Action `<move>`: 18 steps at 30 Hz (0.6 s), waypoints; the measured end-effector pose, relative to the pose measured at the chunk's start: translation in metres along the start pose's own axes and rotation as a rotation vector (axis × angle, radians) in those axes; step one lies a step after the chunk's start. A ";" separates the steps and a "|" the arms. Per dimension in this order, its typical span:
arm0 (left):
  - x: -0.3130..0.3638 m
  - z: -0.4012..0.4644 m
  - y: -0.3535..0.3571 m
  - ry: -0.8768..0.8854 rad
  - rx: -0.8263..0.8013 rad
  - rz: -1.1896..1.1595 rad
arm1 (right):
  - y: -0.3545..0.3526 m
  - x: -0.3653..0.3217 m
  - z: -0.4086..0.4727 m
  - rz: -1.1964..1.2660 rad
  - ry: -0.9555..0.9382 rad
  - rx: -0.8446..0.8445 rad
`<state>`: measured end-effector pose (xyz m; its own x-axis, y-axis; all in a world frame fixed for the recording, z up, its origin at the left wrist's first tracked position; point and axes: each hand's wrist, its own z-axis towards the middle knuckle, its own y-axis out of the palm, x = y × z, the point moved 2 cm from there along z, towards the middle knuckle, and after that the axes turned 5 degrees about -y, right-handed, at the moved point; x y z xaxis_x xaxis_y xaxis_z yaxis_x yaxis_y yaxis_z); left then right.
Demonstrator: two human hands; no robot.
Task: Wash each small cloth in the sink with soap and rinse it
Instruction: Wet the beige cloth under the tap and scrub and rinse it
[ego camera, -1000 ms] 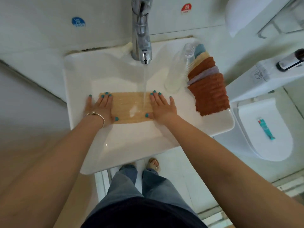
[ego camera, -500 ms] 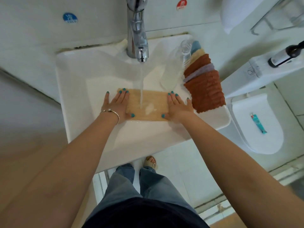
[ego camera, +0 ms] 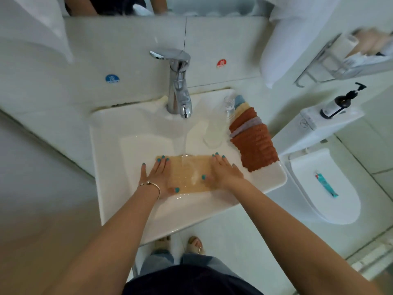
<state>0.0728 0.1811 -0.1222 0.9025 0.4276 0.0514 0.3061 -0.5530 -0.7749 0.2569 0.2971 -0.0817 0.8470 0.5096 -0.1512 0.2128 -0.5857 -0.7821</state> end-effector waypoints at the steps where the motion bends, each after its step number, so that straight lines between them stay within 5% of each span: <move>1: 0.000 -0.001 0.000 -0.001 0.000 -0.008 | -0.009 -0.007 -0.005 0.063 -0.038 0.047; 11: 0.003 -0.004 -0.002 -0.019 0.032 -0.017 | -0.157 -0.104 -0.053 0.368 -0.446 0.832; 18: 0.003 -0.005 -0.002 -0.021 0.056 -0.019 | -0.179 -0.153 -0.029 0.089 -0.457 0.808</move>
<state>0.0767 0.1795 -0.1174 0.8898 0.4531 0.0539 0.3057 -0.5041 -0.8077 0.1038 0.3055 0.0992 0.5338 0.7830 -0.3195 -0.3920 -0.1057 -0.9139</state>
